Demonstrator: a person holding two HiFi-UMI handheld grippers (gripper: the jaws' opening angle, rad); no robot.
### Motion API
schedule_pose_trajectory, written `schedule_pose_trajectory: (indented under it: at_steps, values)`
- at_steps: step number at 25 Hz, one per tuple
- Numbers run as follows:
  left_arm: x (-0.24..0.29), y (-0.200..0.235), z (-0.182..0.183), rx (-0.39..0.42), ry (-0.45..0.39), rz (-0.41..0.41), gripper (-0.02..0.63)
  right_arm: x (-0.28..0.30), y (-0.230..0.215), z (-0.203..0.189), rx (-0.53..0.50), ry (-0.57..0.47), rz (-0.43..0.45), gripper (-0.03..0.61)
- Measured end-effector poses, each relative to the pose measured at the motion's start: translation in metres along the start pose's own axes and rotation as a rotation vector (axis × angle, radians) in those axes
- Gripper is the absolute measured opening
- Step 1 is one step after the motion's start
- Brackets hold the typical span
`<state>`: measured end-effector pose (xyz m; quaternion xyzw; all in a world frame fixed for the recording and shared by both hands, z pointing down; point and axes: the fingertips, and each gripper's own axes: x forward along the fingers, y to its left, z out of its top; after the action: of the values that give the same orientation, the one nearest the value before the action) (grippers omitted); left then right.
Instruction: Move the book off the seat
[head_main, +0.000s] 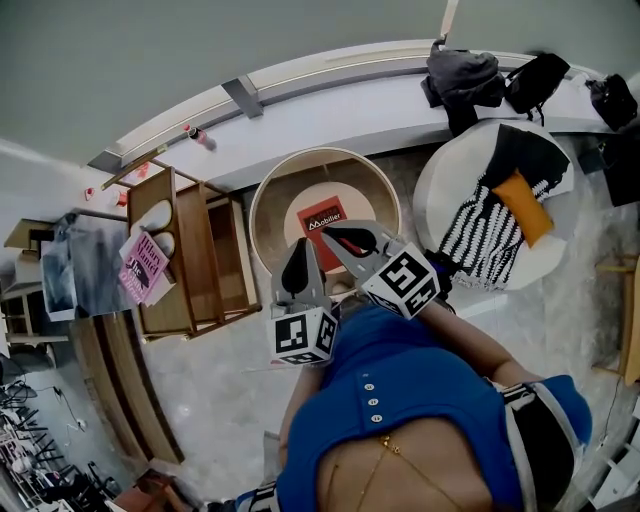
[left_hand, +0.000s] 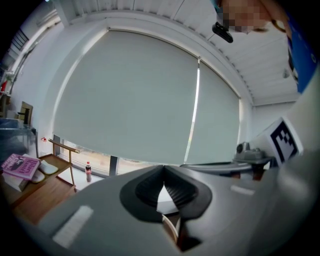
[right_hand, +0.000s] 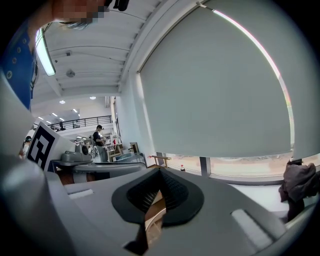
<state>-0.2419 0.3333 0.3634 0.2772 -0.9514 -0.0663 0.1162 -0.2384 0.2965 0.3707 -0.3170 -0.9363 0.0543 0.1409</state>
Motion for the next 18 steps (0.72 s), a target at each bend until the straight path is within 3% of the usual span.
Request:
schedule_pose_trajectory:
  at_steps: [18]
  values:
    - [-0.0004, -0.0016, -0.0059, -0.013, 0.025, -0.01, 0.0, 0.0007, -0.0012, 0.0002, 0.028, -0.004, -0.006, -0.002]
